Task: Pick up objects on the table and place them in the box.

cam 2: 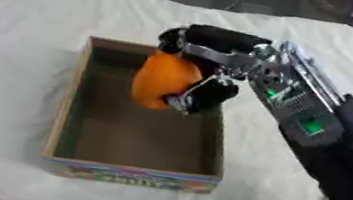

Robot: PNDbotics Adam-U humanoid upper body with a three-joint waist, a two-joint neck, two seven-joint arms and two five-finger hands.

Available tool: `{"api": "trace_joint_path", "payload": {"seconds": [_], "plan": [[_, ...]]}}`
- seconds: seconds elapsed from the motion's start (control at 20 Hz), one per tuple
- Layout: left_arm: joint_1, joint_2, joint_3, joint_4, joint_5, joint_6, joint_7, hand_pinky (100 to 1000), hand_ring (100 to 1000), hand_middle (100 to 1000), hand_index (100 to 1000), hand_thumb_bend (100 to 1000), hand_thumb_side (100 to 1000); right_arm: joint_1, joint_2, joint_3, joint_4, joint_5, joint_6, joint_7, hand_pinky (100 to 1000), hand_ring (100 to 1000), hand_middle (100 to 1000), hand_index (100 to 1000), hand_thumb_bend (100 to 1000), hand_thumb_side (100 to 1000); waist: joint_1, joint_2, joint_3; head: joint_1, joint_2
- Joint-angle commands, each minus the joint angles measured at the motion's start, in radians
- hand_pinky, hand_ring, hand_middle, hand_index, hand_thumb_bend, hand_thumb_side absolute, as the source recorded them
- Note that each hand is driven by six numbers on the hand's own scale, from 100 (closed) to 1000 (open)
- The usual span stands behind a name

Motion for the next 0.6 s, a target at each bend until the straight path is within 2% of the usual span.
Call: {"api": "trace_joint_path", "payload": {"seconds": [0.05,0.3,0.6], "plan": [[-0.005,0.014,0.005,-0.021,0.007,0.003,-0.001,405,538,657,697,100,765,-0.007,0.0,0.013,0.019,0.003,0.0,0.018,718,1000,587,534,100,198,0.003,-0.018,0.003,-0.005,-0.011],[-0.006,0.014,0.005,-0.021,0.011,0.002,-0.003,405,538,657,695,100,765,-0.002,0.019,0.048,0.061,0.024,-0.006,0.039,716,1000,586,536,100,198,0.003,-0.015,0.006,-0.008,-0.01],[-0.006,0.013,0.005,-0.021,0.014,0.004,-0.003,405,537,657,694,100,765,-0.005,0.031,0.065,0.082,0.037,-0.028,0.054,723,1000,607,566,100,198,0.003,-0.014,0.007,-0.008,-0.011]]}}
